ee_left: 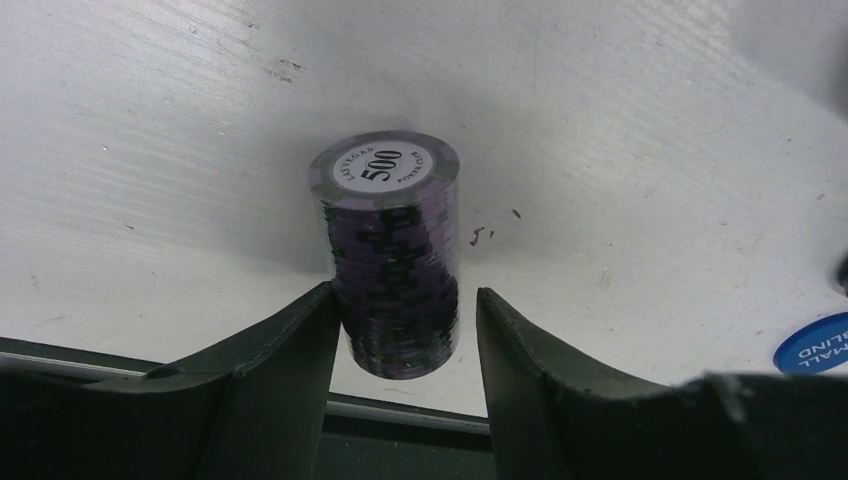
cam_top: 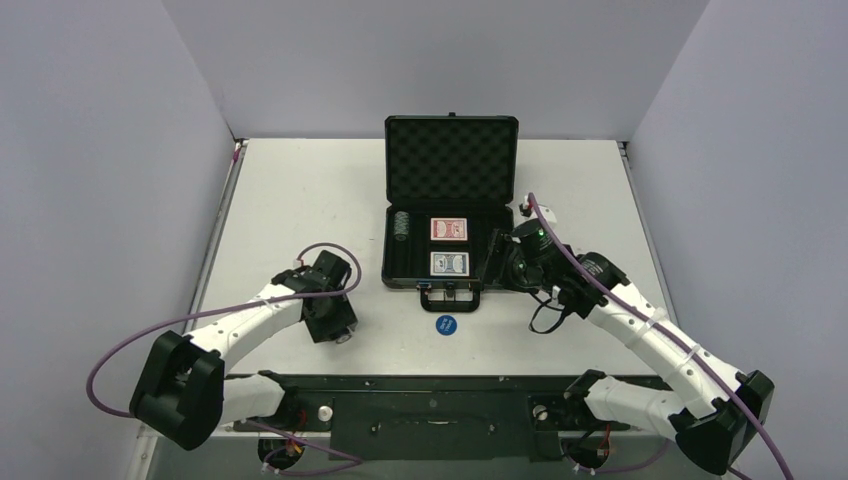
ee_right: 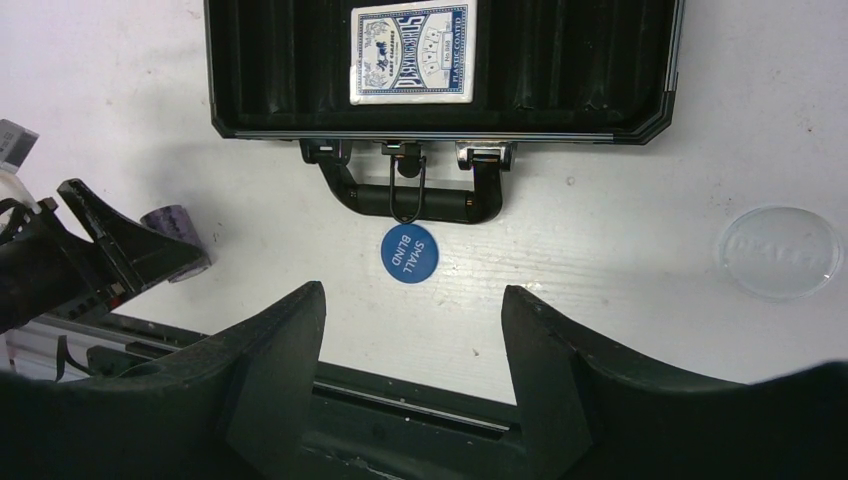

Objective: Pack up texas hold em set

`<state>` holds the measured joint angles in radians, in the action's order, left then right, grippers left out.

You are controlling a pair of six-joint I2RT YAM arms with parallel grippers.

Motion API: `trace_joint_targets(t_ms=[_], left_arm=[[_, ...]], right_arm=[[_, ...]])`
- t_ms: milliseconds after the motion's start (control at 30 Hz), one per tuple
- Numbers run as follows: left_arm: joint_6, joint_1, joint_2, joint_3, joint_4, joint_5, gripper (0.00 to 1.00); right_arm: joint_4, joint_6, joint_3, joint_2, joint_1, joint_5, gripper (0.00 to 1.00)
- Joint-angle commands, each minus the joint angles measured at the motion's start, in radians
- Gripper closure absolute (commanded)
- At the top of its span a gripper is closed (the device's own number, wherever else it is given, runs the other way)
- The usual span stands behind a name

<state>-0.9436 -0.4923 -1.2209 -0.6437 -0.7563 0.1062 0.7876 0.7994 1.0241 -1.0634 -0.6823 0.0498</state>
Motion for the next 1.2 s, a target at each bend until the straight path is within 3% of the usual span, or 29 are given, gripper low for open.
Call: trace_joint_targets(t_ms=[0, 267, 467, 567, 733, 767, 933, 1000, 1167], left_arm=[[-0.013, -0.008, -0.018, -0.004, 0.011, 0.03, 0.54], [0.03, -0.009, -0.012, -0.001, 0.014, 0.087, 0.61], [0.069, -0.009, -0.014, -0.002, 0.04, 0.083, 0.79], [0.09, -0.009, -0.019, -0.008, 0.045, 0.084, 0.95], [0.138, -0.014, -0.024, -0.022, 0.042, 0.074, 1.0], [0.149, -0.016, -0.022, -0.025, 0.04, 0.074, 0.99], [0.154, -0.027, 0.021, -0.023, 0.039, 0.082, 0.58], [0.14, -0.029, 0.033, -0.027, 0.021, 0.101, 0.47], [0.121, -0.032, 0.053, -0.041, -0.006, 0.154, 0.39]], right_arm=[[-0.003, 0.015, -0.008, 0.027, -0.008, 0.024, 0.39], [-0.001, 0.013, -0.004, 0.019, -0.009, 0.022, 0.39], [-0.002, 0.017, -0.029, 0.039, -0.008, 0.026, 0.39], [0.017, 0.011, -0.017, 0.036, -0.009, 0.028, 0.39], [0.058, -0.009, 0.028, 0.036, -0.009, 0.057, 0.39], [0.062, -0.008, 0.026, 0.039, -0.009, 0.06, 0.39], [0.053, 0.01, 0.009, 0.045, -0.008, 0.063, 0.39], [0.051, 0.016, 0.01, 0.052, -0.008, 0.066, 0.39], [0.071, 0.02, 0.01, 0.101, -0.007, 0.09, 0.39]])
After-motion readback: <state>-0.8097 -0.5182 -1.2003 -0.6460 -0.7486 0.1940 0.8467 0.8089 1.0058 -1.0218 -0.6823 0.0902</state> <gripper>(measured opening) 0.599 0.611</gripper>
